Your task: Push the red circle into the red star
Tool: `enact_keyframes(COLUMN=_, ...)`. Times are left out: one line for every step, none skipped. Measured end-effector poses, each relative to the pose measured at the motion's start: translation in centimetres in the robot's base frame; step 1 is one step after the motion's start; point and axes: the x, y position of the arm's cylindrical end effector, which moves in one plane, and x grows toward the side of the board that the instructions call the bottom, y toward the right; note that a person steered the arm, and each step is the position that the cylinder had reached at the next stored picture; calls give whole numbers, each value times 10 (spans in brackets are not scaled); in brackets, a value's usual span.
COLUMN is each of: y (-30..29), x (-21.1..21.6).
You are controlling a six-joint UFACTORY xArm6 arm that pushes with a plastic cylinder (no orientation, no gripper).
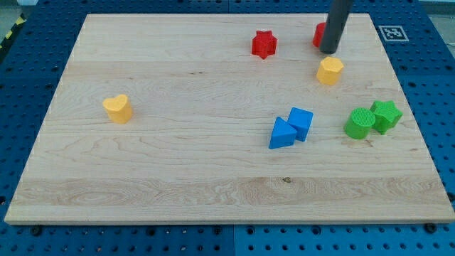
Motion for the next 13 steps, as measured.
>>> enact_keyframes(y=16, x=-20)
enact_keyframes(y=16, x=-33)
enact_keyframes(y=12, x=-44)
enact_keyframes(y=-27, x=-46)
enact_keyframes(y=-49, x=-46)
enact_keyframes(y=-49, x=-71)
enact_keyframes(y=-50, x=-75)
enact_keyframes(y=-52, x=-63)
enact_keyframes(y=-53, x=-39)
enact_keyframes(y=-59, x=-20)
enact_keyframes(y=-58, x=-29)
enact_keyframes(y=-56, x=-58)
enact_keyframes(y=-73, x=-56)
